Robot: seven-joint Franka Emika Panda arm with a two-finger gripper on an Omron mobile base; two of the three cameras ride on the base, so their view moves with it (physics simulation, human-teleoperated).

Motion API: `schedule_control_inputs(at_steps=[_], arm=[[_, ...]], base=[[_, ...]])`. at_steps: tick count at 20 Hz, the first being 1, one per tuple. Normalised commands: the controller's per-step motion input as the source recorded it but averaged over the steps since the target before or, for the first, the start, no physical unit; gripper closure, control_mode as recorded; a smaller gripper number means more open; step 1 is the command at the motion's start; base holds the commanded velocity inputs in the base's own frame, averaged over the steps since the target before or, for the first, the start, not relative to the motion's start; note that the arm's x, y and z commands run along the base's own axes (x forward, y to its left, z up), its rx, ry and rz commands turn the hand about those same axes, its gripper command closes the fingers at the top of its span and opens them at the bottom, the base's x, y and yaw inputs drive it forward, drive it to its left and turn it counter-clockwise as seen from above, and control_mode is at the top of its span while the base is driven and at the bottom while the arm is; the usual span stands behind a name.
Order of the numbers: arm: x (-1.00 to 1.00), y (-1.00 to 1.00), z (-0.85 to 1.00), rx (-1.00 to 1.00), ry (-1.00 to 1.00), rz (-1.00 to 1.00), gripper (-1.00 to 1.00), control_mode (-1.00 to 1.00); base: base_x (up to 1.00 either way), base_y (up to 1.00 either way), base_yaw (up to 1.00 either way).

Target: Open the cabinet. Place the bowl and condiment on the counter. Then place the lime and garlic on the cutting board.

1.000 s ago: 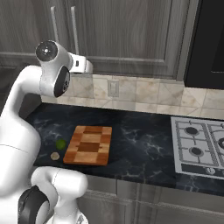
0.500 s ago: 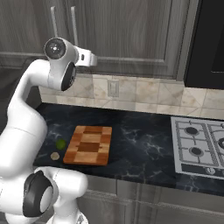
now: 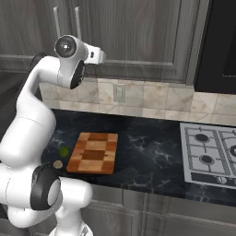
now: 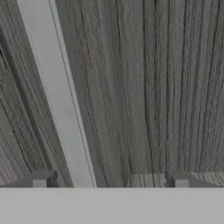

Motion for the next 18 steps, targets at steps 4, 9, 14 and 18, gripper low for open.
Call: schedule_control_inputs(at_steps=[4, 9, 14, 18], arm=[[0.35, 0.0, 0.02, 0.0, -0.02, 0.0, -1.0, -1.0], [0.31, 0.0, 0.0, 0.0, -0.02, 0.0, -1.0, -1.0], [0.25, 0.0, 0.0, 0.0, -0.01, 0.0, -1.0, -1.0], [0.19, 0.0, 0.0, -0.01, 0.0, 0.0, 1.0, -1.0]], base=[[0.0, 0.0, 0.0], [0.0, 0.0, 0.0], [0.0, 0.0, 0.0], [0.0, 0.0, 0.0]])
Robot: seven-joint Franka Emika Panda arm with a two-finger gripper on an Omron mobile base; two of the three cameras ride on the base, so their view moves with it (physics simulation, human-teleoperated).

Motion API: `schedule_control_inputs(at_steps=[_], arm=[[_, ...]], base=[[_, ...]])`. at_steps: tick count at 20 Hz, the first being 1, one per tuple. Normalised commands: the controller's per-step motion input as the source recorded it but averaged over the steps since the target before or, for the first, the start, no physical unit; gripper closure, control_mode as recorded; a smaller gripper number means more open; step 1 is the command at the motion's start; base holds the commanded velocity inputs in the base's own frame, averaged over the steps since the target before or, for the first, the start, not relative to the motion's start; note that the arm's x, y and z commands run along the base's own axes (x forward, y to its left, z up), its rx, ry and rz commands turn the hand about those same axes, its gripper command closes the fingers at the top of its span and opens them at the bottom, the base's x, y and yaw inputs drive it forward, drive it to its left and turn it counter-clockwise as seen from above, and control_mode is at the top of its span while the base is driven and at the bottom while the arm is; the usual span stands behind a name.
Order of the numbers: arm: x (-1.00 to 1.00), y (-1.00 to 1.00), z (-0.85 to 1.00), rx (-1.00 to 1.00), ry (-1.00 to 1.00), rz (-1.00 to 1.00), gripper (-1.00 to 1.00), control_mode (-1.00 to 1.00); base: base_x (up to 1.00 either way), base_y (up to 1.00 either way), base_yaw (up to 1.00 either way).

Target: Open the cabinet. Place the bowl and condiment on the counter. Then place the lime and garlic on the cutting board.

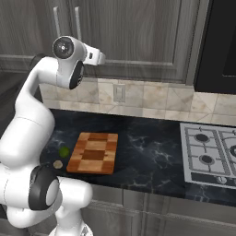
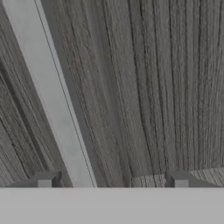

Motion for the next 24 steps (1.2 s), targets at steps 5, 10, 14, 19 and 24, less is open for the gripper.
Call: schedule_control_inputs(at_steps=[5, 10, 14, 19, 24], arm=[[0.02, 0.0, 0.0, 0.0, 0.0, 0.0, 1.0, -1.0], [0.0, 0.0, 0.0, 0.0, 0.0, 0.0, 1.0, -1.0], [0.0, 0.0, 0.0, 0.0, 0.0, 0.0, 1.0, -1.0], [0.0, -0.04, 0.07, 0.0, -0.01, 0.0, 1.0, -1.0], [-0.06, -0.15, 0.18, 0.0, -0.04, 0.0, 1.0, -1.0]], base=[[0.0, 0.0, 0.0], [0.0, 0.0, 0.0], [0.0, 0.0, 0.0], [0.0, 0.0, 0.0], [0.0, 0.0, 0.0]])
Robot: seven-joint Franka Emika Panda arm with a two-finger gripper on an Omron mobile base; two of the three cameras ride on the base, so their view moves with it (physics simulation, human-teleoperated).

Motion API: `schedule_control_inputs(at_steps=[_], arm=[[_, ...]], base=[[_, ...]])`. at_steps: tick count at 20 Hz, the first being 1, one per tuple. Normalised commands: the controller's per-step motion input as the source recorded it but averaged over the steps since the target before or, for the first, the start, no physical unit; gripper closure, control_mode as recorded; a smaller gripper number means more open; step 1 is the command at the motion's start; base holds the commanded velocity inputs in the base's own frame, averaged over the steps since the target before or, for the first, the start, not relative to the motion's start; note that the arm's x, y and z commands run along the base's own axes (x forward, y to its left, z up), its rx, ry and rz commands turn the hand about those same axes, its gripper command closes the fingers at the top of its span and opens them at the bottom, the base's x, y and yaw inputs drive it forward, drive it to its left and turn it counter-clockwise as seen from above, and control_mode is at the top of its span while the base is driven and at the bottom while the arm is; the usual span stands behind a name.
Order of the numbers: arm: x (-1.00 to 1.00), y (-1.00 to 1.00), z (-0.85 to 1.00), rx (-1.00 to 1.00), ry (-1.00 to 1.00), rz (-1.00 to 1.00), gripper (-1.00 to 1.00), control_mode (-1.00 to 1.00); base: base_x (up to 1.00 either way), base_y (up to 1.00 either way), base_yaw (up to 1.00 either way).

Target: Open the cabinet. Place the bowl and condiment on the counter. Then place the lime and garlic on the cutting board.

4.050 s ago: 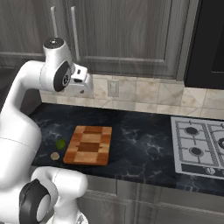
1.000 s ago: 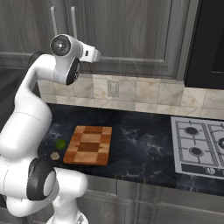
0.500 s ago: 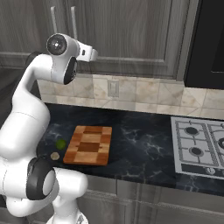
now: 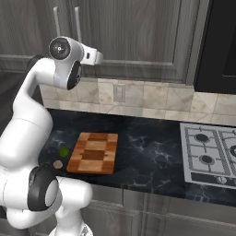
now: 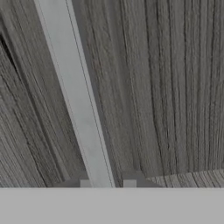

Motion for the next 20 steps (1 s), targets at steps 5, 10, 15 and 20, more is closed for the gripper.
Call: schedule_control_inputs(at_steps=[5, 10, 15, 20], arm=[[-0.15, -0.28, 0.31, 0.02, -0.06, 0.01, 1.0, -1.0], [-0.28, -0.39, 0.36, 0.02, -0.06, 0.02, 1.0, -1.0], [-0.33, -0.44, 0.5, 0.02, -0.04, 0.02, 1.0, -1.0], [-0.33, -0.44, 0.53, 0.0, 0.0, 0.03, 1.0, -1.0]], base=[[0.0, 0.0, 0.0], [0.0, 0.0, 0.0], [0.0, 0.0, 0.0], [0.0, 0.0, 0.0]])
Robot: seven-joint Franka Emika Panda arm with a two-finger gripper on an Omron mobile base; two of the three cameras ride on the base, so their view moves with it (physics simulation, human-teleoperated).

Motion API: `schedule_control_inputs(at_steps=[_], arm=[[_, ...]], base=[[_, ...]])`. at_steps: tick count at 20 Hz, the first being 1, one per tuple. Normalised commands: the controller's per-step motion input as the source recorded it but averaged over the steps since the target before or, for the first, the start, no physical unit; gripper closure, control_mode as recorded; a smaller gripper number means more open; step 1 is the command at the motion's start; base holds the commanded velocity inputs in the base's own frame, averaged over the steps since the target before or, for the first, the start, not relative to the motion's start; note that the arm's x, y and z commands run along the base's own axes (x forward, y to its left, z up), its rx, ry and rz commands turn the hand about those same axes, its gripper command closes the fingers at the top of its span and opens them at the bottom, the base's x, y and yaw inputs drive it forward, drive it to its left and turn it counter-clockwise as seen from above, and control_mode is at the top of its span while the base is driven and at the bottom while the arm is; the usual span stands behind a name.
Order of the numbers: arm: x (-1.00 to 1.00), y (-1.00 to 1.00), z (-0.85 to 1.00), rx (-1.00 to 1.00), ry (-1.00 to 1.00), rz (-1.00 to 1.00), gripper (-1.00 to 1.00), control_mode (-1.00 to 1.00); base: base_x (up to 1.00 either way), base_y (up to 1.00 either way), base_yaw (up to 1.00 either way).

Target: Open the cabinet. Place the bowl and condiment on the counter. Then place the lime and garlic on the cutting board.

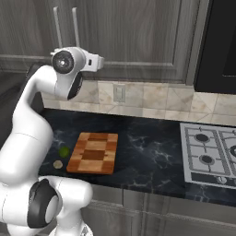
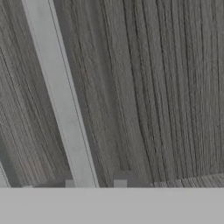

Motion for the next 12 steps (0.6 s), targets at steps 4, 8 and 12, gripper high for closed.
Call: schedule_control_inputs(at_steps=[4, 8, 12], arm=[[-0.42, -0.47, 0.61, 0.0, 0.0, 0.04, 1.0, -1.0], [-0.48, -0.5, 0.63, 0.0, 0.0, 0.04, 1.0, -1.0], [-0.6, -0.57, 0.52, 0.0, -0.01, 0.03, 1.0, -1.0]], base=[[0.0, 0.0, 0.0], [0.0, 0.0, 0.0], [0.0, 0.0, 0.0]])
